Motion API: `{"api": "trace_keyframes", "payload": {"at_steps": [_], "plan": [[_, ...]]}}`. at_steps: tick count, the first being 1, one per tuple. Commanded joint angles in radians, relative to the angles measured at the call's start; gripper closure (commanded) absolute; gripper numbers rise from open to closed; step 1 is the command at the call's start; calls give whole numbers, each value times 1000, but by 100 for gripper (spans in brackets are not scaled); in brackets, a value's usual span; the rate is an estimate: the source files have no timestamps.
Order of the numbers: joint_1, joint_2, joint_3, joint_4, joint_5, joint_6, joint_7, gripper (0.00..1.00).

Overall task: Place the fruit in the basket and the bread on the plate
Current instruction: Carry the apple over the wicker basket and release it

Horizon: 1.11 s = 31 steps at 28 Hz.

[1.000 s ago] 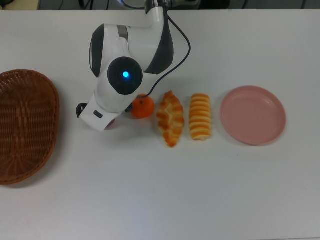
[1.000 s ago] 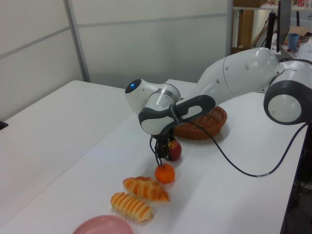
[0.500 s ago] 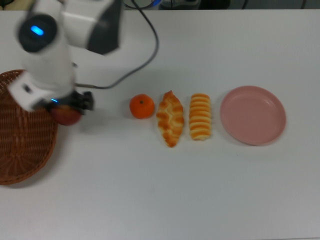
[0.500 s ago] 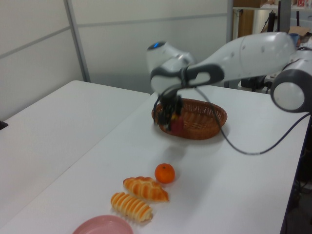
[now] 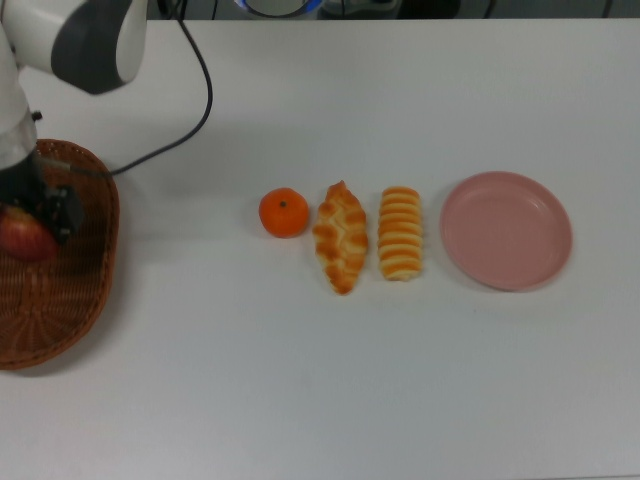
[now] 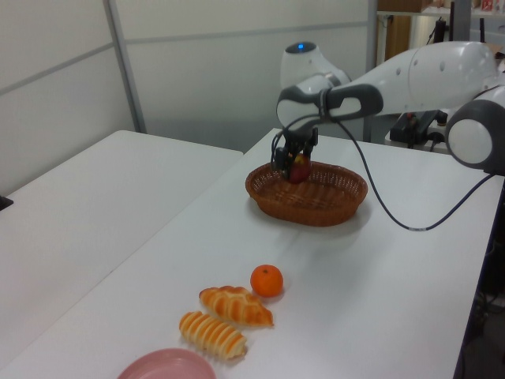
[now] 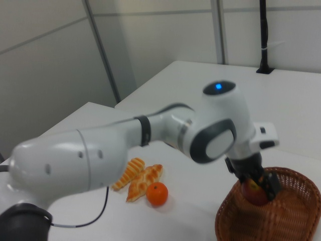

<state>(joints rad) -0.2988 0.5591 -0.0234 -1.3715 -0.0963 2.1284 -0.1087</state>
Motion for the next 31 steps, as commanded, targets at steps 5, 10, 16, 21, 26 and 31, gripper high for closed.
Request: {"api": "trace_keyframes", "payload": {"at_steps": [5,10,16,21,26,31], "plan": [[-20,4,-15,-58,-22,50,7,81],[-8,-1,-15,-58,-22,42,14,23],[-8,-28,-3,-57,-8,30,30,0],[46,-71,0,-51,0,-70,30,0],[165,-96,-1,-49,12,-157,33,0],[294,-93,-1,-54,12,-222,37,0]]}}
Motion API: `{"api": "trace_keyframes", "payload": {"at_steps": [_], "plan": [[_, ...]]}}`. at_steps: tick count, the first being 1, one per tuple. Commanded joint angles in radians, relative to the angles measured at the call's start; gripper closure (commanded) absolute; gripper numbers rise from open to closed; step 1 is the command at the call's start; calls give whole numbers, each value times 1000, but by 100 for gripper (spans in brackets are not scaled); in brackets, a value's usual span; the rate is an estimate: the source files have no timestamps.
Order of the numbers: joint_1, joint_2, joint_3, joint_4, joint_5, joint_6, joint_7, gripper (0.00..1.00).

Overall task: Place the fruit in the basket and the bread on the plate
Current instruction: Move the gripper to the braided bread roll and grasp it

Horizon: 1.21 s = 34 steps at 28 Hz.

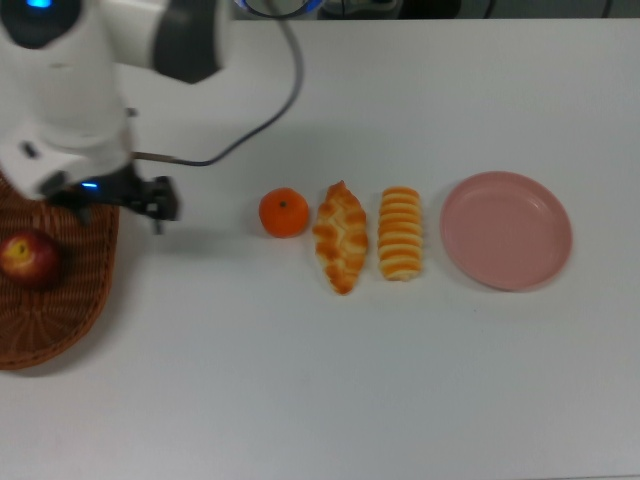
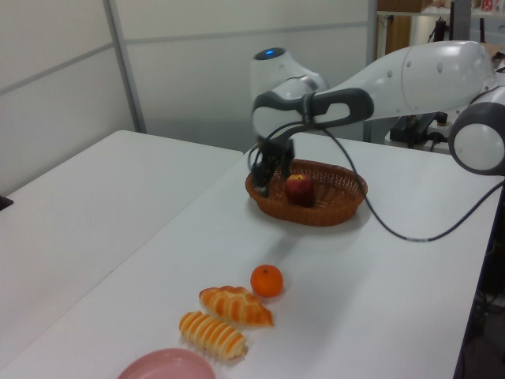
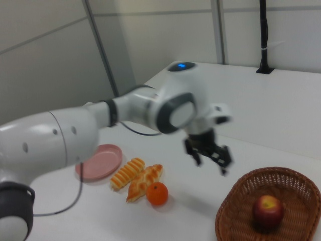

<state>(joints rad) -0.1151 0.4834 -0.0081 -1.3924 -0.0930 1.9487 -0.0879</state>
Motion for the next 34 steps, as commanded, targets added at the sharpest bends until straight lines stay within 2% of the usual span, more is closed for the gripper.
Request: {"api": "trace_keyframes", "payload": {"at_steps": [1,2,7,11,15,20,25,27,28,30,31,34], "plan": [[132,-13,-16,-33,9,-42,16,0],[168,0,-16,-33,4,-40,14,0],[262,44,-16,-31,-8,-30,13,0],[317,63,-16,-34,-11,-1,13,0],[360,90,-18,-48,-33,27,17,0],[408,136,-16,-53,-91,48,102,0],[436,147,-16,-62,-100,49,116,1],[436,149,-17,-69,-116,50,114,38],[436,149,-16,-71,-120,50,114,60],[434,152,-16,-71,-122,50,116,91],[434,153,-16,-70,-114,50,116,100],[431,150,-18,-66,-111,49,116,100]]}}
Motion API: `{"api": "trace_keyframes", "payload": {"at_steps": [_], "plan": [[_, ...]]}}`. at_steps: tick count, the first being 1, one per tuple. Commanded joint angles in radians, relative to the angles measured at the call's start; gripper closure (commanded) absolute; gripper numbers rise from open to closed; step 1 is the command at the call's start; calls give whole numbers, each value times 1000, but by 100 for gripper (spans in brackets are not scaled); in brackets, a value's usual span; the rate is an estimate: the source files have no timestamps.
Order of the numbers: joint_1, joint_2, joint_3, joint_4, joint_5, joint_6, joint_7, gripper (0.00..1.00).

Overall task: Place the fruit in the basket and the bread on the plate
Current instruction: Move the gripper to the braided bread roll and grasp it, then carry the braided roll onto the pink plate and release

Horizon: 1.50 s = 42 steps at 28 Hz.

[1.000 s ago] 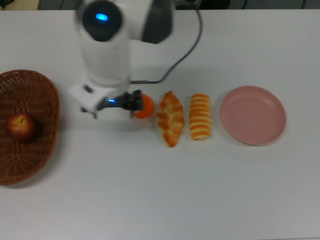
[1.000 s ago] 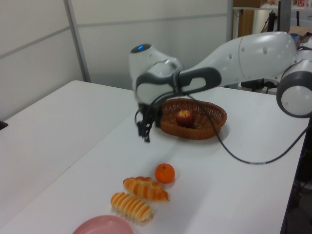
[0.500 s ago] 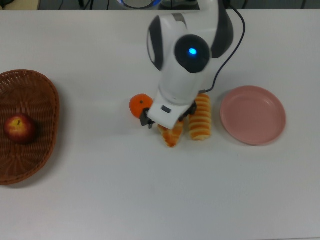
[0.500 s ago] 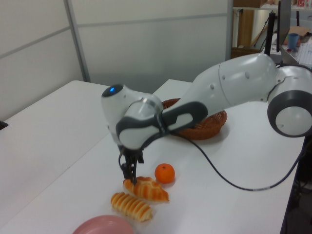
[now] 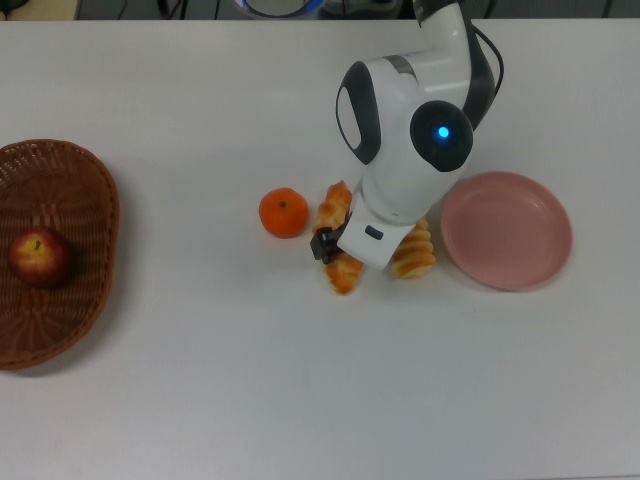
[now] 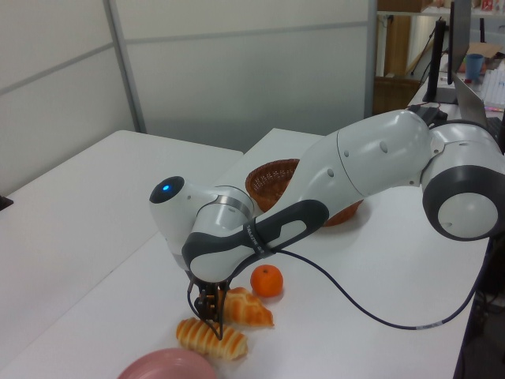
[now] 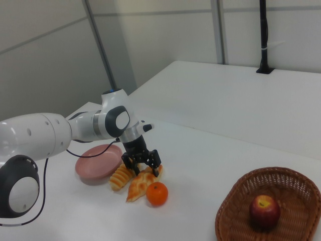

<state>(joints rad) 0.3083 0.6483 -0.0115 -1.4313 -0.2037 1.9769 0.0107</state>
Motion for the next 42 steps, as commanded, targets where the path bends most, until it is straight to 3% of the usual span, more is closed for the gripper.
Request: {"api": "trace_keyframes", "payload": {"at_steps": [1,16,20,24,25,26,30,35,39,41,42], "plan": [[8,-15,-15,-24,1,20,18,100],[8,-99,-10,11,12,16,97,100],[9,-102,36,20,17,19,156,100],[14,-119,111,37,21,19,202,100],[14,-121,132,37,20,19,212,100],[14,-121,180,40,17,22,231,100],[17,-119,269,48,7,72,276,100],[81,-105,280,45,-28,125,310,100],[84,-75,280,42,-55,160,325,100],[86,-61,278,38,-89,197,347,88],[86,-59,280,37,-106,203,350,71]]}}
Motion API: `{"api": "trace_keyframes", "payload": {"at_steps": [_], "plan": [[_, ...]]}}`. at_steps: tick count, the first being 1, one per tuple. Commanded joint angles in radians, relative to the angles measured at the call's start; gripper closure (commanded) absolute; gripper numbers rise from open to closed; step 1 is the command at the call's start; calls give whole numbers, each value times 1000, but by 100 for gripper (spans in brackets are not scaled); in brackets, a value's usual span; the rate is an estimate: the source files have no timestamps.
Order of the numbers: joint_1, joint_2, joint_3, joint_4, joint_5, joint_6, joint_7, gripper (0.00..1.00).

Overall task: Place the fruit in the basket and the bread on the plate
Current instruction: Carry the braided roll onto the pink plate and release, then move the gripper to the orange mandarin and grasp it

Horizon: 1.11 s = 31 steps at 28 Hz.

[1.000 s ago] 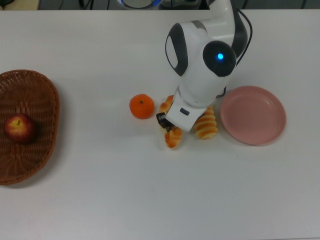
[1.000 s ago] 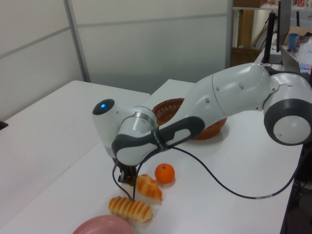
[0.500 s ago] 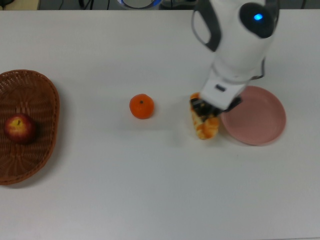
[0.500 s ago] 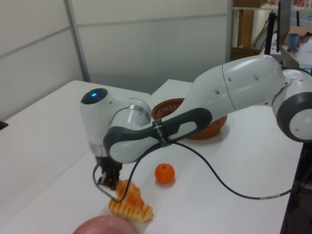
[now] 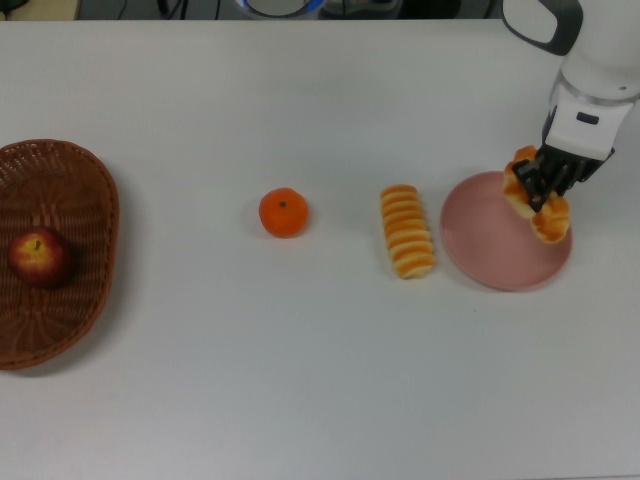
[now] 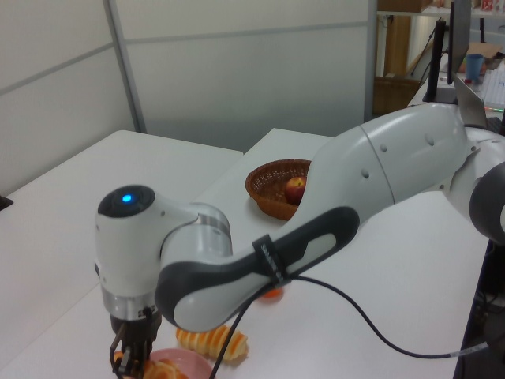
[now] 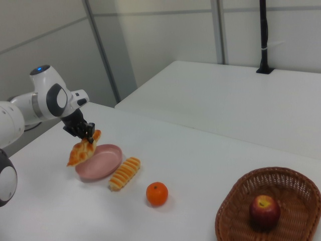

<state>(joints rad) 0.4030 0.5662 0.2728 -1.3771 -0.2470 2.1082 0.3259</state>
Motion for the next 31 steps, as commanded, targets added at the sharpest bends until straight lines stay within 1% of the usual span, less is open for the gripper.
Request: {"api": "trace_keyframes", "payload": {"at_steps": [1,2,3,4,8,13,15,17,18,19,22,23,25,27,28,31], "plan": [[-9,24,-4,-19,-78,75,38,43],[-9,27,-6,-23,-95,73,41,2],[-6,27,-6,-31,-122,73,53,0],[-4,27,-4,-31,-129,72,65,0],[-6,20,-7,-27,-127,69,100,0],[-30,-23,-10,-30,-100,41,101,0],[-52,-39,-10,-25,-75,20,97,0],[-67,-54,-10,-25,-66,16,96,0],[-78,-60,-10,-26,-66,13,96,0],[-105,-71,-10,-30,-64,4,94,0],[-153,-77,-10,-28,-66,-22,93,0],[-180,-81,-12,-27,-69,-55,91,0],[-213,-91,-12,-30,-74,-108,67,0],[-249,-94,-12,-28,-68,-164,13,0],[-275,-95,-10,-28,-66,-231,-49,0],[-299,-94,-10,-28,-66,-335,-140,0]]}}
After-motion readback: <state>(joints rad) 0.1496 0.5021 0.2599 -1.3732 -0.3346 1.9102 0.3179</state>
